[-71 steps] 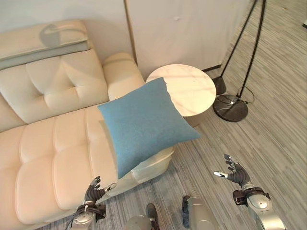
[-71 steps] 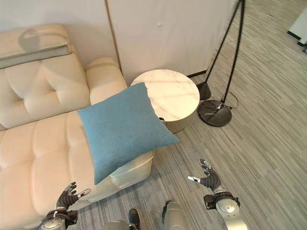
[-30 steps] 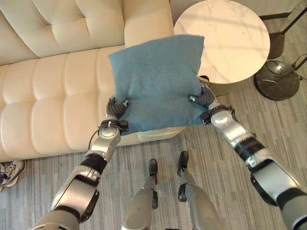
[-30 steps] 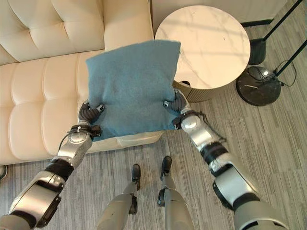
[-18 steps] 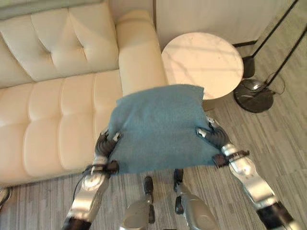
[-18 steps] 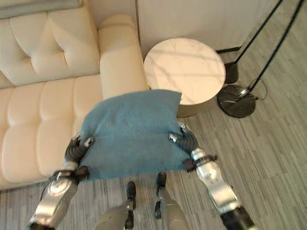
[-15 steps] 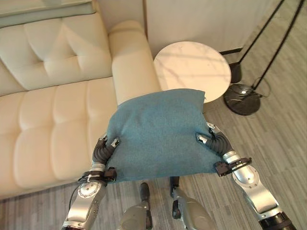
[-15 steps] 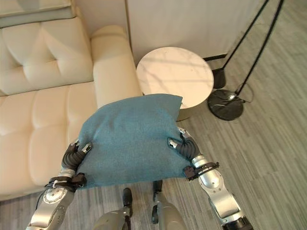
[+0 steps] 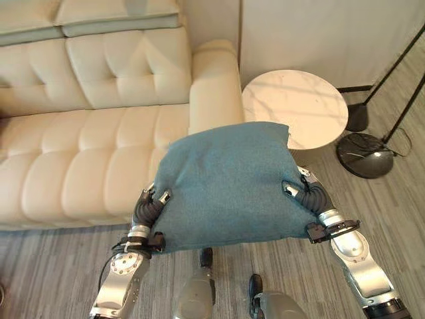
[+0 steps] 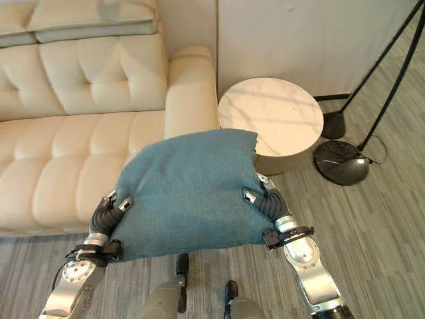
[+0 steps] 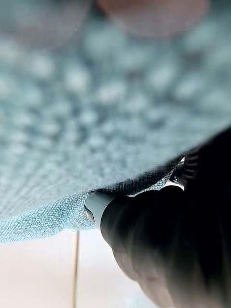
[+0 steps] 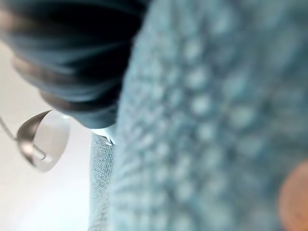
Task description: Pick up all the scattered cushions and arrange them neatly on the sofa.
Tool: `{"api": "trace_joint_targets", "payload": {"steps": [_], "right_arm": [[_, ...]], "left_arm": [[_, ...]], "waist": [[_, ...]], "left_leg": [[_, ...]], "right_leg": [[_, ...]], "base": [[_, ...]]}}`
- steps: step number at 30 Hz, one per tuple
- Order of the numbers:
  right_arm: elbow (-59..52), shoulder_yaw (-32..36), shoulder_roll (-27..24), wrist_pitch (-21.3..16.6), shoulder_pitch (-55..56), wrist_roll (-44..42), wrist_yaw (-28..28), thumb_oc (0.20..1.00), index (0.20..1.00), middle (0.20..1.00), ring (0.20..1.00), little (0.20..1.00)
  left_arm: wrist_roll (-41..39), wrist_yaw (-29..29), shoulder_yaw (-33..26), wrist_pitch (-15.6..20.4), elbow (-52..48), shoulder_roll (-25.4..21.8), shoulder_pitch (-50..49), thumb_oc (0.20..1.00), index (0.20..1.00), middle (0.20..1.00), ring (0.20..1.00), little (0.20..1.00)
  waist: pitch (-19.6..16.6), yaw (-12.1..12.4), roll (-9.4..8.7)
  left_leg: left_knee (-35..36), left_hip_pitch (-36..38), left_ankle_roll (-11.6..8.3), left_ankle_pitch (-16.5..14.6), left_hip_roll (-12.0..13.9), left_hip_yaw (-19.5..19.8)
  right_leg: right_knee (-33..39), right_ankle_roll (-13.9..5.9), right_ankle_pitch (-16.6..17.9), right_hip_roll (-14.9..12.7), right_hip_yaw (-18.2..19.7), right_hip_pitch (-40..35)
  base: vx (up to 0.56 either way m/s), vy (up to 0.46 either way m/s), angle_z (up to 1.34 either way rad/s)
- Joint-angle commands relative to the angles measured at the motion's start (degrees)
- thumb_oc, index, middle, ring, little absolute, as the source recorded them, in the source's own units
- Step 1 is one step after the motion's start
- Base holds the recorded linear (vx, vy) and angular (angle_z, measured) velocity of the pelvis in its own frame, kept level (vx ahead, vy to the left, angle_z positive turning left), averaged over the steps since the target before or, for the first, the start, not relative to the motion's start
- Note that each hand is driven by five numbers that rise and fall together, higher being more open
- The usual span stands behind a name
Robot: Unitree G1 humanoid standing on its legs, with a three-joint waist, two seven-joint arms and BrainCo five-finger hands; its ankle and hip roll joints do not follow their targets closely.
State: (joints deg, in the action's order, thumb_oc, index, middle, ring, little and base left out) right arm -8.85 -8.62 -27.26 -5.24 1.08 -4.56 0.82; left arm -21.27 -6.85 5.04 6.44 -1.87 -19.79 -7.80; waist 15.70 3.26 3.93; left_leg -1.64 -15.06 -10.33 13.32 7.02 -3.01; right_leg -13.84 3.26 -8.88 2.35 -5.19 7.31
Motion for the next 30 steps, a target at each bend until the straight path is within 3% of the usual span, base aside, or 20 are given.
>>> {"api": "trace_joint_targets", "payload": {"steps": [1,3,4,5,7,8,11,16,19,25,27,30], "right_arm": [[-4.46,0.76,1.74,-6.83,-4.58,-3.22,2.15,0.2,0.2,0.2,0.2,0.2],[-5.54,0.41,1.49,-7.21,-4.19,-3.7,1.29,0.2,0.2,0.2,0.2,0.2],[-5.61,0.57,1.3,-7.41,-4.05,-3.39,1.25,0.2,0.2,0.2,0.2,0.2],[-6.07,1.29,1.01,-7.53,-3.91,-3.09,1.57,0.2,0.2,0.2,0.2,0.2],[-6.43,1.65,0.86,-7.53,-3.6,-2.98,1.65,0.2,0.2,0.2,0.2,0.2],[-6.61,2.22,0.88,-7.26,-3.08,-2.83,1.98,0.2,0.2,0.2,0.2,0.2],[-5.09,1.29,1.53,-6.51,-4.19,-3.01,2.15,0.2,0.2,0.2,0.2,0.2],[-4.44,0.01,2.23,-6.08,-5.43,-3.65,1.31,0.2,0.2,0.2,0.2,0.2],[-4.08,-1.43,3.05,-5.64,-6.29,-4.33,0.17,0.2,0.2,0.2,0.2,0.2],[-3.71,-3.13,4.06,-4.94,-7.67,-3.79,-0.7,0.2,0.2,0.2,0.2,0.2],[-4.53,-3.43,4.61,-4.8,-7.62,-3.94,-1.18,0.2,0.2,0.2,0.2,0.2],[-5.39,-2.84,5.58,-4.93,-6.02,-3.78,-1.22,0.2,0.2,0.2,0.2,0.2]], "left_arm": [[-0.24,1.96,0.49,5.0,-5.94,-2.42,4.52,0.2,0.2,0.2,0.2,0.2],[-0.61,2.75,1.64,5.5,-5.88,-1.99,5.88,0.2,0.2,0.2,0.2,0.2],[-1.18,2.59,2.45,5.75,-5.53,-1.52,6.87,0.2,0.2,0.2,0.2,0.2],[-1.91,2.1,4.38,5.68,-4.49,-0.9,8.98,0.2,0.2,0.2,0.2,0.2],[-2.09,1.9,4.84,5.68,-4.32,-0.73,9.57,0.2,0.2,0.2,0.2,0.2],[-2.03,2.29,5.09,5.3,-4.01,-0.82,9.27,0.2,0.2,0.2,0.2,0.2],[-0.67,2.12,4.1,4.77,-3.32,-1.07,8.07,0.2,0.2,0.2,0.2,0.2],[-0.07,2.69,2.26,4.54,-3.42,-1.74,6.01,0.2,0.2,0.2,0.2,0.2],[0.13,2.97,0.87,4.21,-3.07,-2.34,4.33,0.2,0.2,0.2,0.2,0.2],[0.45,2.78,0.35,4.1,-3.24,-3.06,3.46,0.2,0.2,0.2,0.2,0.2],[0.47,2.7,0.8,4.01,-3.59,-3.75,4.19,0.2,0.2,0.2,0.2,0.2],[1.36,2.92,1.6,3.89,-3.84,-4.27,4.5,0.2,0.2,0.2,0.2,0.2]], "waist": [[-2.92,-2.7,-5.15],[-3.65,-4.58,-6.6],[-4.0,-5.48,-6.71],[-4.96,-7.46,-6.41],[-4.98,-8.22,-6.08],[-5.68,-9.03,-4.76],[-5.16,-8.62,-5.26],[-5.17,-7.24,-6.1],[-5.03,-5.53,-7.41],[-4.82,-3.45,-7.43],[-3.92,-2.71,-6.85],[-2.45,-3.15,-5.63]], "left_leg": [[-5.39,-0.96,5.7,-9.25,-5.92,-6.01],[-9.14,4.0,6.75,-16.07,-5.61,-8.05],[-8.65,6.45,6.59,-17.09,-4.87,-9.82],[-6.38,9.67,6.12,-17.2,-2.64,-15.24],[-5.12,10.87,5.63,-16.77,-1.16,-17.96],[-1.13,13.56,4.38,-16.78,0.37,-20.2],[-0.42,13.12,4.86,-15.27,-0.41,-19.25],[-0.45,13.75,5.39,-17.05,-1.29,-17.66],[-1.65,12.61,6.83,-16.93,-2.48,-17.12],[-2.33,12.31,9.01,-18.45,-4.87,-14.51],[-2.93,12.93,10.94,-19.84,-7.07,-12.04],[-4.01,13.9,12.76,-21.33,-8.29,-9.87]], "right_leg": [[10.71,-6.76,2.91,-2.68,1.14,-5.76],[12.67,-7.45,5.91,-4.71,-1.17,-4.29],[13.33,-7.87,6.55,-5.28,-2.81,-3.89],[14.57,-8.55,7.41,-6.33,-6.27,-3.19],[14.79,-8.86,7.62,-7.0,-8.4,-3.32],[15.27,-9.78,7.13,-7.49,-11.11,-3.99],[15.64,-9.61,8.88,-8.3,-12.62,-4.13],[15.26,-10.4,8.47,-8.72,-11.86,-5.37],[13.98,-10.5,9.0,-9.97,-12.15,-5.29],[8.06,-11.43,7.58,-12.45,-11.74,-4.54],[-1.23,-12.27,9.88,-15.72,-10.97,-2.12],[-10.95,-12.0,11.14,-15.7,-7.73,2.06]], "base": [[-0.13,0.011,0.33],[-0.24,-0.001,0.39],[-0.23,0.03,1.25],[-0.09,0.088,1.28],[-0.03,0.108,1.32],[0.01,0.136,1.1],[-0.06,0.131,0.74],[0.05,0.118,0.25],[0.04,0.133,0.12],[0.09,0.195,0.04],[0.16,0.318,0.17],[0.17,0.258,0.46]]}}
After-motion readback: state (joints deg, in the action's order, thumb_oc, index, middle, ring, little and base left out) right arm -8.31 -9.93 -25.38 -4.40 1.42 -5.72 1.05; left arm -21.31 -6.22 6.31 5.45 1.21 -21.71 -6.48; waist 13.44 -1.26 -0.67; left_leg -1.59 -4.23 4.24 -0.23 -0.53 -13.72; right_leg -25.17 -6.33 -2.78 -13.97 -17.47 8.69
